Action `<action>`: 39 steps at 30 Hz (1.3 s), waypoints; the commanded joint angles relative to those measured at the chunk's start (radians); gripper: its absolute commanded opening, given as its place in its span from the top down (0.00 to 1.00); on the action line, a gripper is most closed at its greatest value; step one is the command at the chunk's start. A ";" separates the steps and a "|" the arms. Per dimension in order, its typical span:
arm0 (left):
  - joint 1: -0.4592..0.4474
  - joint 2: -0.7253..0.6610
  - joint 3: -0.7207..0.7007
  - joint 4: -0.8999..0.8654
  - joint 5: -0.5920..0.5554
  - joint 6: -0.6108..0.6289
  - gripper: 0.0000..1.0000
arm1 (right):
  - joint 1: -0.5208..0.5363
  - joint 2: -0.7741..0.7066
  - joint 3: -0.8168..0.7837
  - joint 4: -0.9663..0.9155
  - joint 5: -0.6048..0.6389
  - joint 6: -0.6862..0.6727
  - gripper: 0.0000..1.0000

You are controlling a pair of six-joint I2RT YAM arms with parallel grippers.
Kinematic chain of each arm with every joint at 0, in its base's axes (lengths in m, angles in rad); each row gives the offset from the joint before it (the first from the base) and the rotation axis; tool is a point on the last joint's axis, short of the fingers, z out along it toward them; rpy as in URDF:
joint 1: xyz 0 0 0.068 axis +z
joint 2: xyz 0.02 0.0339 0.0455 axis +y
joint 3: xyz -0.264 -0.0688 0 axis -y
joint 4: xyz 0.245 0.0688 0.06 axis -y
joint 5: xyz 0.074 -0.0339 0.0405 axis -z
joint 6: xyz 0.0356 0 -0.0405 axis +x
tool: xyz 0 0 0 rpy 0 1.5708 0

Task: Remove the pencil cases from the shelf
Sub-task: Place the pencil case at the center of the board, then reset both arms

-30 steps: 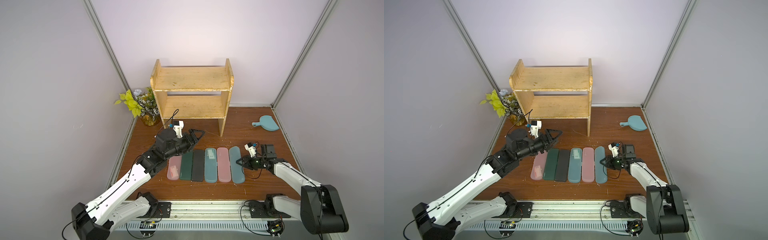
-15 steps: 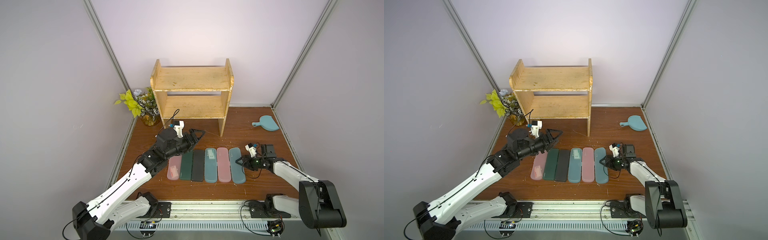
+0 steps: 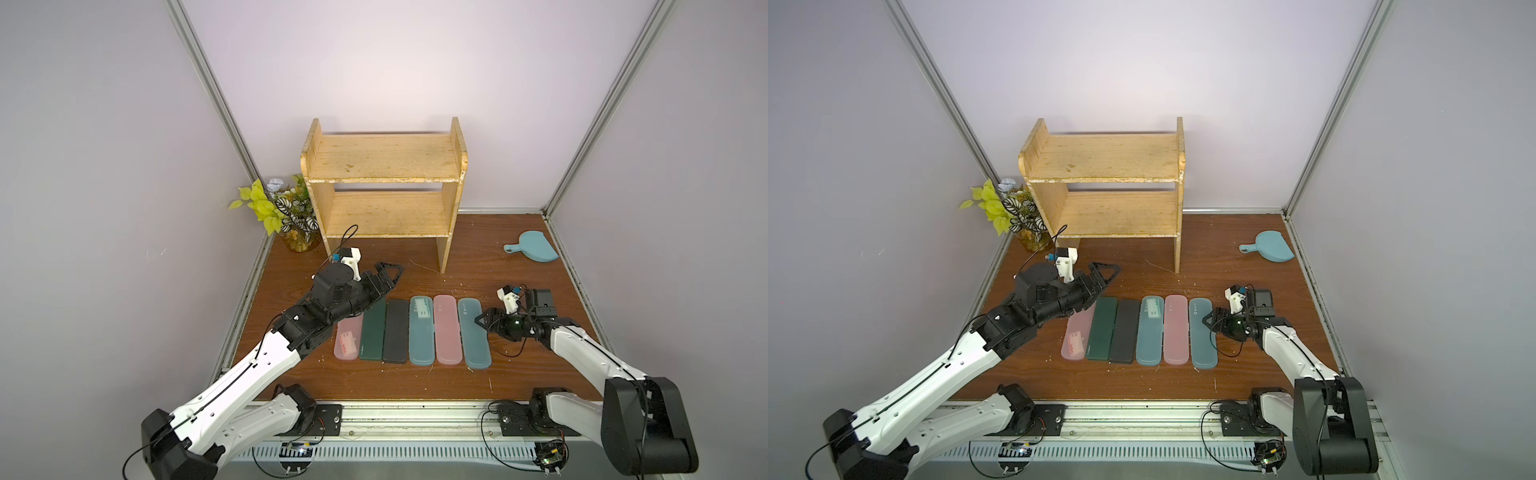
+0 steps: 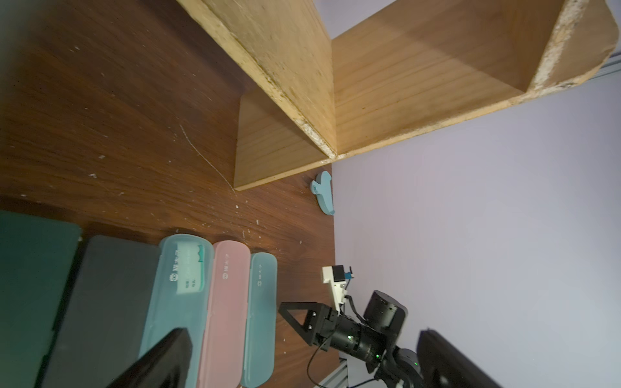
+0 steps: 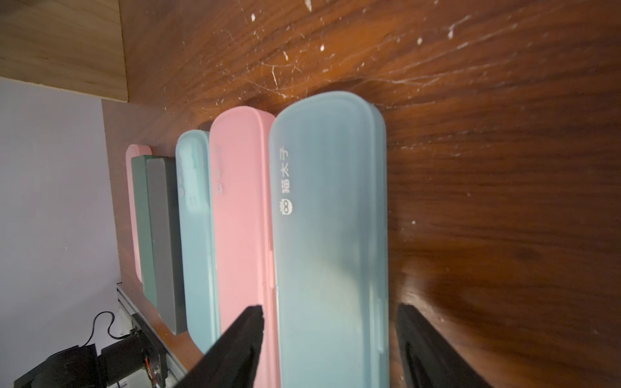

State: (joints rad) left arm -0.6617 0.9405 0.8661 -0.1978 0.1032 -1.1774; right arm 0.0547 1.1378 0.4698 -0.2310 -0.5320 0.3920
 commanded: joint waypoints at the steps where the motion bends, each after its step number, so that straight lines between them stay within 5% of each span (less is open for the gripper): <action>1: 0.011 -0.025 -0.014 -0.071 -0.124 0.148 0.01 | -0.005 -0.044 0.042 -0.033 0.053 0.020 0.30; 4: 0.011 -0.038 -0.016 -0.087 -0.212 0.280 0.00 | -0.005 -0.104 0.044 -0.030 0.096 0.033 0.22; 6: 0.011 -0.049 -0.021 -0.076 -0.267 0.378 0.01 | -0.005 -0.157 0.040 -0.018 0.136 0.037 0.01; 18: 0.028 -0.201 -0.259 0.291 -0.674 0.854 0.01 | -0.005 -0.537 -0.102 0.209 0.386 0.073 0.01; 23: 0.226 -0.187 -0.317 0.340 -0.529 0.891 0.00 | -0.006 -0.579 -0.120 0.210 0.447 0.045 0.01; 30: 0.542 -0.058 -0.519 0.690 -0.339 1.023 0.00 | -0.006 -0.506 -0.173 0.376 0.540 -0.127 0.01; 39: 0.602 0.355 -0.680 1.299 -0.267 1.155 0.00 | -0.009 -0.236 -0.228 0.799 0.623 -0.353 0.01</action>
State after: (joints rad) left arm -0.0780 1.2312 0.1867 0.8257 -0.2104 -0.0696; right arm 0.0502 0.8387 0.2386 0.3447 0.0399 0.1398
